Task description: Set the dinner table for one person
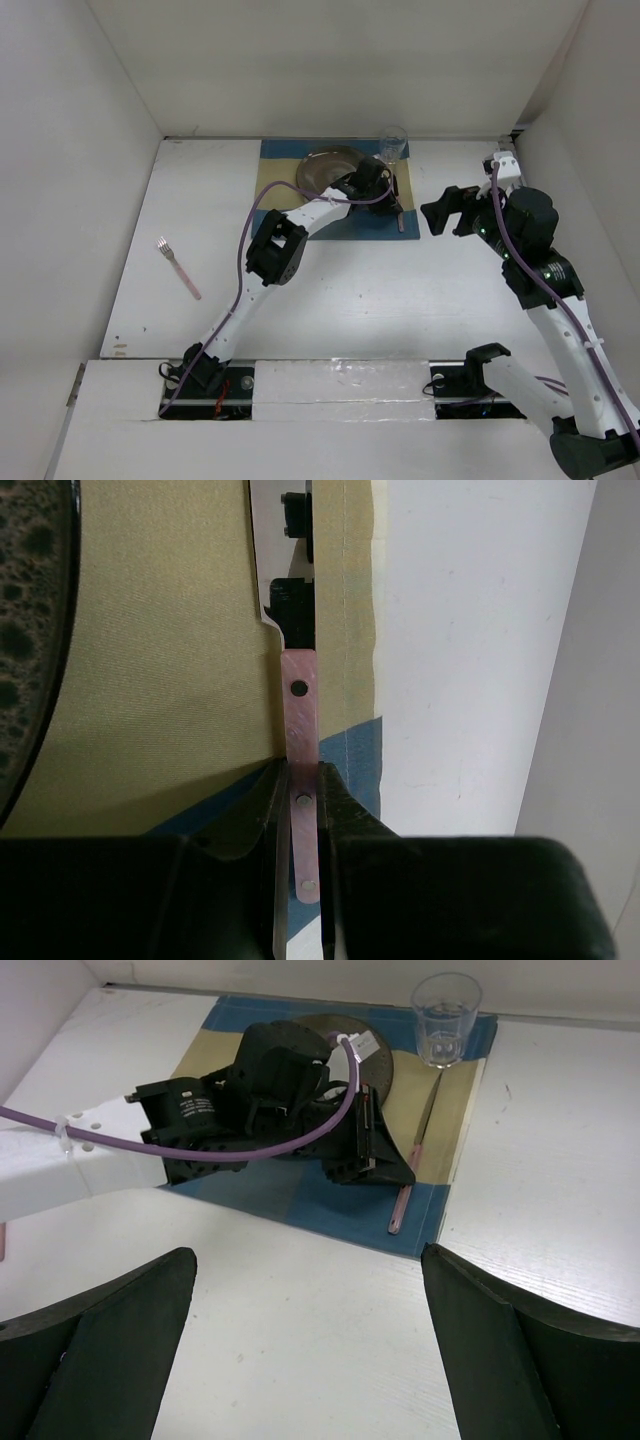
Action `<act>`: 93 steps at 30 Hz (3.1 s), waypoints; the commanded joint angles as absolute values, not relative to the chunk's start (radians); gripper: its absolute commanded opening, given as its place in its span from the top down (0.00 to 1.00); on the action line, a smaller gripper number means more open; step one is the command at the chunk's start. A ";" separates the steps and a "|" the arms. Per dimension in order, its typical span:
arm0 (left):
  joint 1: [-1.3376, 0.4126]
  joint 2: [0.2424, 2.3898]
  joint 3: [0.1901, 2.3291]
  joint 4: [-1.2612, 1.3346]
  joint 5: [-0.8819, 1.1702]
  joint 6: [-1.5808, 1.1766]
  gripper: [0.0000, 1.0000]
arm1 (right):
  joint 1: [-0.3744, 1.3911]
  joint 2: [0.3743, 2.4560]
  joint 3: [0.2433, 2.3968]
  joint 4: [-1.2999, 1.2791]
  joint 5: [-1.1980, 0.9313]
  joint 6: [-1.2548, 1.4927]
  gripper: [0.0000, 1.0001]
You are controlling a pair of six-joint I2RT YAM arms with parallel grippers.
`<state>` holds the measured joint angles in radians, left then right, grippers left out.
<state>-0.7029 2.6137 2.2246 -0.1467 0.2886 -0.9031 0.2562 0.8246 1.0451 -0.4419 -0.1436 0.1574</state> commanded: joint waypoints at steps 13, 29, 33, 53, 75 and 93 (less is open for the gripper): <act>-0.703 2.580 2.218 -0.143 0.316 -0.891 0.90 | 0.261 0.811 1.042 -0.396 -0.170 0.156 0.00; -0.712 2.438 2.145 -0.123 0.345 -0.882 0.55 | 0.261 0.802 1.051 -0.396 -0.179 0.156 0.00; -0.721 2.306 2.091 -0.155 0.287 -0.845 0.27 | 0.252 0.790 1.060 -0.396 -0.179 0.156 0.00; -0.020 1.500 1.122 -0.598 -0.184 -0.875 0.00 | 0.284 0.781 0.859 -0.132 -0.238 0.245 0.00; 0.345 1.503 0.950 -0.592 -0.184 -0.712 0.04 | 0.501 0.963 0.782 0.080 -0.282 0.270 0.00; 0.304 1.727 0.876 -0.457 -0.063 -0.724 0.84 | 0.523 1.014 0.810 0.040 -0.230 0.252 0.00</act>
<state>0.3347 1.6299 0.9340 -0.5144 -0.1196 -0.6945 0.5125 1.0096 0.7624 0.0078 -0.2455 0.2649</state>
